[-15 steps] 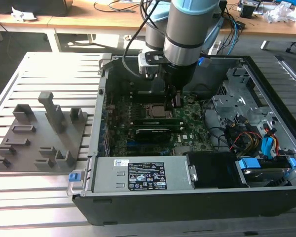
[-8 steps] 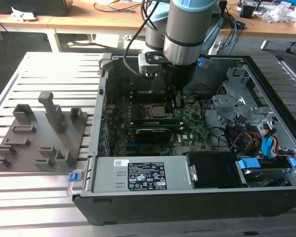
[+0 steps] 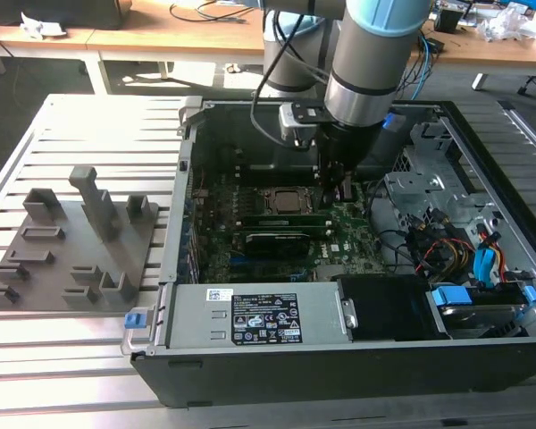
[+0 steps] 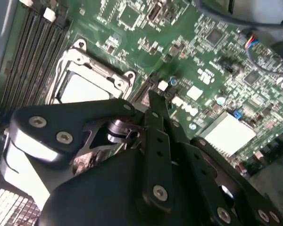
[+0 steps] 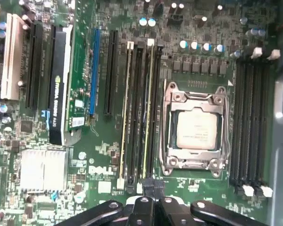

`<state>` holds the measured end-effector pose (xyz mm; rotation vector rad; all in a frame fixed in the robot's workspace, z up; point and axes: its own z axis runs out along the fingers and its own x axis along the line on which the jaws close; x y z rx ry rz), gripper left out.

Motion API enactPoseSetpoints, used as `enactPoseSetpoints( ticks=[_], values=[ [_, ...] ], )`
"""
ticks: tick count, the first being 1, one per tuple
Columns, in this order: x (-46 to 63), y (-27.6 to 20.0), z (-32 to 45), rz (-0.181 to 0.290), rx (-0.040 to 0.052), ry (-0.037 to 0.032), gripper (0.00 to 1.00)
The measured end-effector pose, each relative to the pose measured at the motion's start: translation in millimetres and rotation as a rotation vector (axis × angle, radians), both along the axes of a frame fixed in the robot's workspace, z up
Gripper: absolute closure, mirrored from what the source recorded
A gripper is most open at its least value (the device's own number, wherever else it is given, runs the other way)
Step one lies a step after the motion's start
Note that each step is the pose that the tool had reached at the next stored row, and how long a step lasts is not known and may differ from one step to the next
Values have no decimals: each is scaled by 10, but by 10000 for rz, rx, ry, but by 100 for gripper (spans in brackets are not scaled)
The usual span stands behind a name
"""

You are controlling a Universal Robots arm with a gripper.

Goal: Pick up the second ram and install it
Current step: 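Press down the second ram until it locks into place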

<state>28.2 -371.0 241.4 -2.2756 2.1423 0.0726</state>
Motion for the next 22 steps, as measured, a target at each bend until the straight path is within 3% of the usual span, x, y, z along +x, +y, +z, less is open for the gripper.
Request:
enactPoseSetpoints(
  ticks=[6, 7, 8, 10, 13, 17, 19, 20, 22],
  values=[
    [-27, -4, -127, 3, -11, 2, 89],
    [-28, -2, -104, 2, -41, -10, 89],
    [-28, -3, -7, 4, -108, -11, 89],
    [-71, -5, 18, 4, -114, -39, 89],
    [-418, -6, 2, 3, -118, -47, 89],
    [-769, -5, -20, 2, -116, -47, 89],
    [-1025, -8, -27, 2, -117, -48, 89],
    [-1093, -14, -31, 3, -116, -50, 89],
    [-1101, -23, -73, 4, -119, -46, 89]
  ],
)
